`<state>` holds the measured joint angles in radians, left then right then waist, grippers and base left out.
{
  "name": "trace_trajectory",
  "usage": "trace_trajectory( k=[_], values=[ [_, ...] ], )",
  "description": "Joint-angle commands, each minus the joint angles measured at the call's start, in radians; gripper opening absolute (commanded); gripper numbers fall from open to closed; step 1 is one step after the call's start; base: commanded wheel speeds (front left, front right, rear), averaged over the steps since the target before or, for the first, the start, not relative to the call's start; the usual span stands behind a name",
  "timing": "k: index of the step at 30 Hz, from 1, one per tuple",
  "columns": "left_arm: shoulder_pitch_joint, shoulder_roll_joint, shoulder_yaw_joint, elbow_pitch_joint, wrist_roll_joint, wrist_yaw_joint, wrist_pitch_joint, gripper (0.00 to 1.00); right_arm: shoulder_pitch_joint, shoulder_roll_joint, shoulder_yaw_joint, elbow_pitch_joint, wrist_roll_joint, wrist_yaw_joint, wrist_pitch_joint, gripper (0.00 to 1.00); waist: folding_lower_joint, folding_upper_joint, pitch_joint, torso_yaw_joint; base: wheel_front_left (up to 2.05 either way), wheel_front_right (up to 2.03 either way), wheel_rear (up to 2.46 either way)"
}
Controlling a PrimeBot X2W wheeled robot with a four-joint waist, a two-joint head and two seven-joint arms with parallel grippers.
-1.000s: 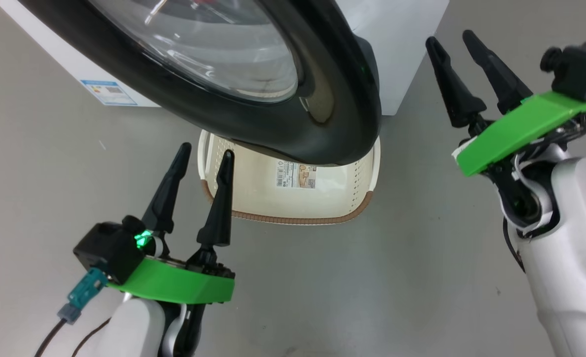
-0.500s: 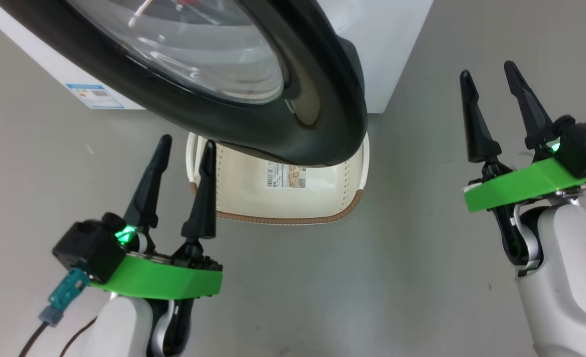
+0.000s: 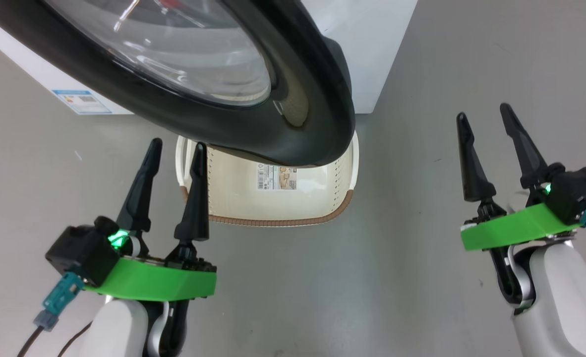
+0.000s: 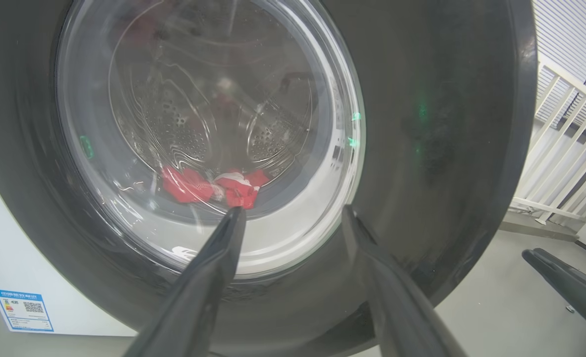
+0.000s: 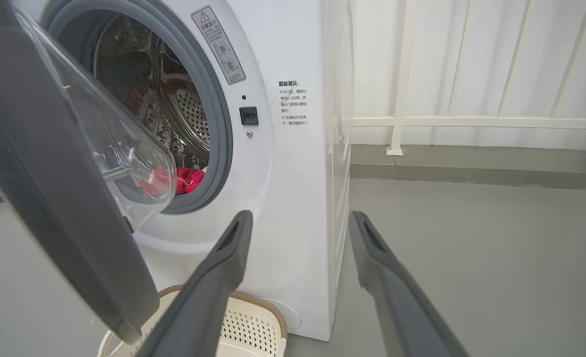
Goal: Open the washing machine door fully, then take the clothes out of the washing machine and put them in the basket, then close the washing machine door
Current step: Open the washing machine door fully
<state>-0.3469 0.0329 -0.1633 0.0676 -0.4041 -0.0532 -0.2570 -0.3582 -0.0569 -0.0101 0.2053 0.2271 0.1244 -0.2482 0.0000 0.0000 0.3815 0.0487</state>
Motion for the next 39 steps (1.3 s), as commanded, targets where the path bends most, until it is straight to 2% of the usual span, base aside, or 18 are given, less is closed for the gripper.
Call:
trace_trajectory(
  k=[1,13,22,23,24,25,29,33,39],
  values=[
    [0.014,0.017,0.034,-0.029,0.011,0.003,-0.005,1.00,0.016,0.006,0.025,-0.031,-0.006,0.006,-0.011,1.00,0.0000,0.0000,-0.002,-0.001,0.00,0.00,0.00],
    [0.032,0.017,0.045,-0.024,0.024,-0.005,-0.005,1.00,0.100,0.007,0.036,-0.084,0.005,0.006,-0.013,1.00,0.0000,0.0000,-0.020,-0.012,0.00,0.00,0.00],
    [0.038,0.017,0.045,-0.030,0.024,-0.004,-0.005,1.00,0.093,0.007,0.047,-0.080,0.031,0.006,-0.013,1.00,0.0000,0.0000,-0.015,-0.011,0.00,0.00,0.00],
    [0.038,0.017,0.044,-0.031,0.023,-0.003,-0.005,1.00,0.088,0.007,0.049,-0.079,0.038,0.006,-0.013,0.75,0.0000,0.0000,-0.014,-0.010,0.00,0.00,0.00],
    [0.038,0.017,0.043,-0.032,0.022,-0.003,-0.005,1.00,0.082,0.007,0.051,-0.075,0.041,0.006,-0.013,0.28,0.0000,0.0000,-0.013,-0.009,0.00,0.00,0.00],
    [0.037,0.017,0.042,-0.033,0.022,-0.002,-0.005,1.00,0.075,0.007,0.055,-0.072,0.045,0.006,-0.013,0.00,0.0000,0.0000,-0.012,-0.008,0.00,0.00,0.00],
    [0.035,0.017,0.039,-0.034,0.018,-0.002,-0.005,1.00,0.041,0.007,0.071,-0.049,0.118,0.006,-0.013,0.00,0.0000,0.0000,-0.007,-0.004,0.00,0.00,0.00],
    [0.033,0.017,0.033,-0.034,0.016,-0.002,-0.005,1.00,-0.010,0.007,0.098,-0.013,0.284,0.006,-0.013,0.00,0.0000,0.0000,0.000,0.003,0.00,0.00,0.00],
    [0.029,0.017,0.023,-0.030,0.009,-0.003,-0.005,1.00,-0.099,0.007,0.173,0.025,0.591,0.006,-0.006,0.00,0.0000,0.0000,0.007,0.015,0.00,0.00,0.00]
  ],
)
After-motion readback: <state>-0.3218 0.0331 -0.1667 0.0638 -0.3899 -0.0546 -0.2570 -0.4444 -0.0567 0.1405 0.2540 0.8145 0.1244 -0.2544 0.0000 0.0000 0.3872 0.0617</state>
